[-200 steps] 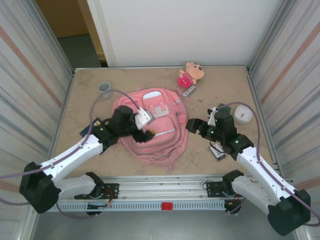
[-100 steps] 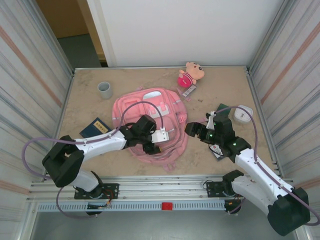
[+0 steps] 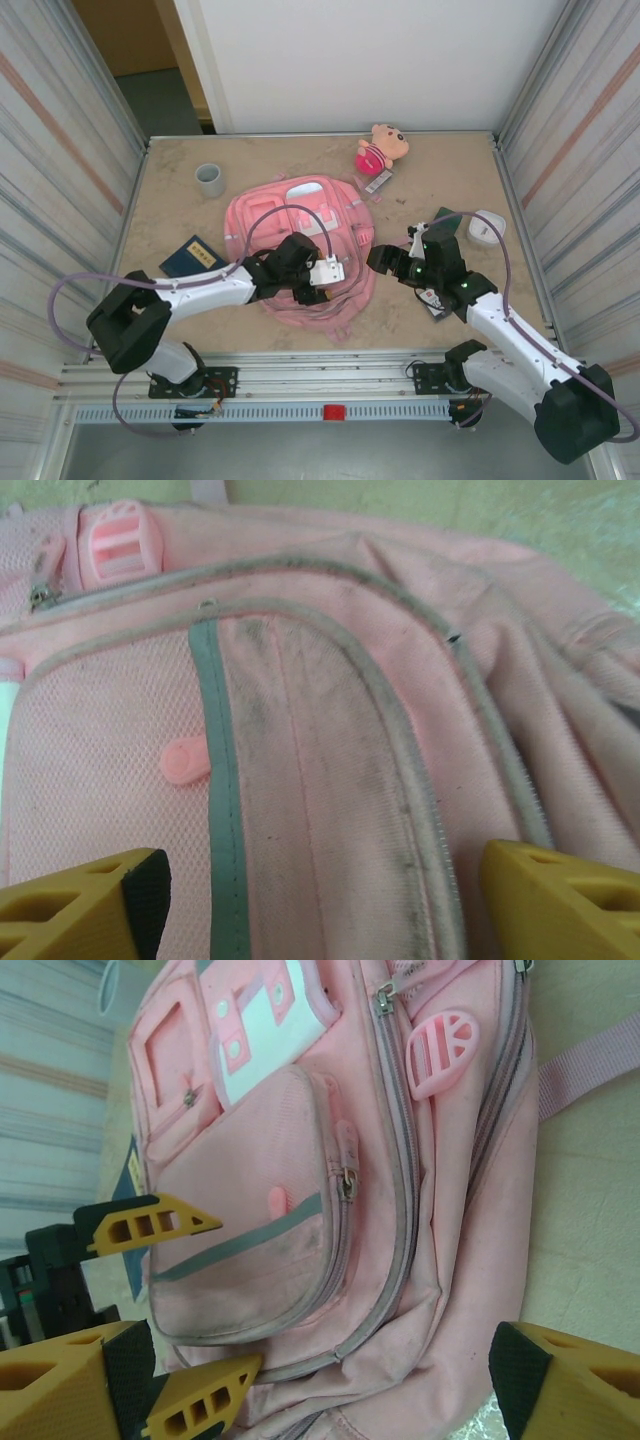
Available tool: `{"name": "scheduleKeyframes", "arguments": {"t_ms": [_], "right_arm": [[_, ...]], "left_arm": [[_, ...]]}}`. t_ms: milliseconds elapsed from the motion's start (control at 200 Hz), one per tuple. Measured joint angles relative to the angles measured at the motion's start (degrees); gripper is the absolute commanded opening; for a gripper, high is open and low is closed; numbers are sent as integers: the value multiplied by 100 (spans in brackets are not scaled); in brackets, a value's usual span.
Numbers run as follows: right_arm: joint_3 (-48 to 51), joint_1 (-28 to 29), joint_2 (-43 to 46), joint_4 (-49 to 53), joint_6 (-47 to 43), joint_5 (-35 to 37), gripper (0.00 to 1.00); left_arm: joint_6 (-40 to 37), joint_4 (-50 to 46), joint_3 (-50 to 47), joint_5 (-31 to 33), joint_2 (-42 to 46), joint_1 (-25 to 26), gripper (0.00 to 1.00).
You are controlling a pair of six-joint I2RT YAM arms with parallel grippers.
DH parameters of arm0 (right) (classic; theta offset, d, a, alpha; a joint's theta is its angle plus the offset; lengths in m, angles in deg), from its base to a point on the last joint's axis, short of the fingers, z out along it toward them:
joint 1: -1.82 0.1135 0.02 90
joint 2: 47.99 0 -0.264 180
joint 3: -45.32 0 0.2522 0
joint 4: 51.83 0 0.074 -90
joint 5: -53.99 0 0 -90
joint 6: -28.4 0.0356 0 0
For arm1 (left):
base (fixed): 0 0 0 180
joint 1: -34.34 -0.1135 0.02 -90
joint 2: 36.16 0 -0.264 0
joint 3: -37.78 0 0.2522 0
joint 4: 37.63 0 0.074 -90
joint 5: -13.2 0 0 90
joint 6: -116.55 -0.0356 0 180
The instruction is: Pack books, pencil case, and school supplies into a backpack
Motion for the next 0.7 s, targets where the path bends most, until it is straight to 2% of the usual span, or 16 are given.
{"name": "scheduleKeyframes", "arguments": {"t_ms": [165,210,276,346,416,571,696], "right_arm": [[0,2,-52,-13,0,-4,88],[0,2,-74,-15,0,-4,88],[0,2,-92,-35,-2,-4,88],[4,0,-92,-98,-2,-4,89],[37,0,-92,-216,-15,-26,89],[114,-146,-179,-483,-173,-236,90],[122,-404,-293,-828,-428,-518,90]], "left_arm": [[2,160,2,282,-280,26,71],[7,212,2,328,-341,48,65],[0,310,0,382,-404,55,45],[4,374,0,476,-420,52,12],[-44,326,-4,448,-339,42,1],[-260,-127,-22,-118,326,-149,0],[-302,-826,37,-1338,1110,-800,0]]}}
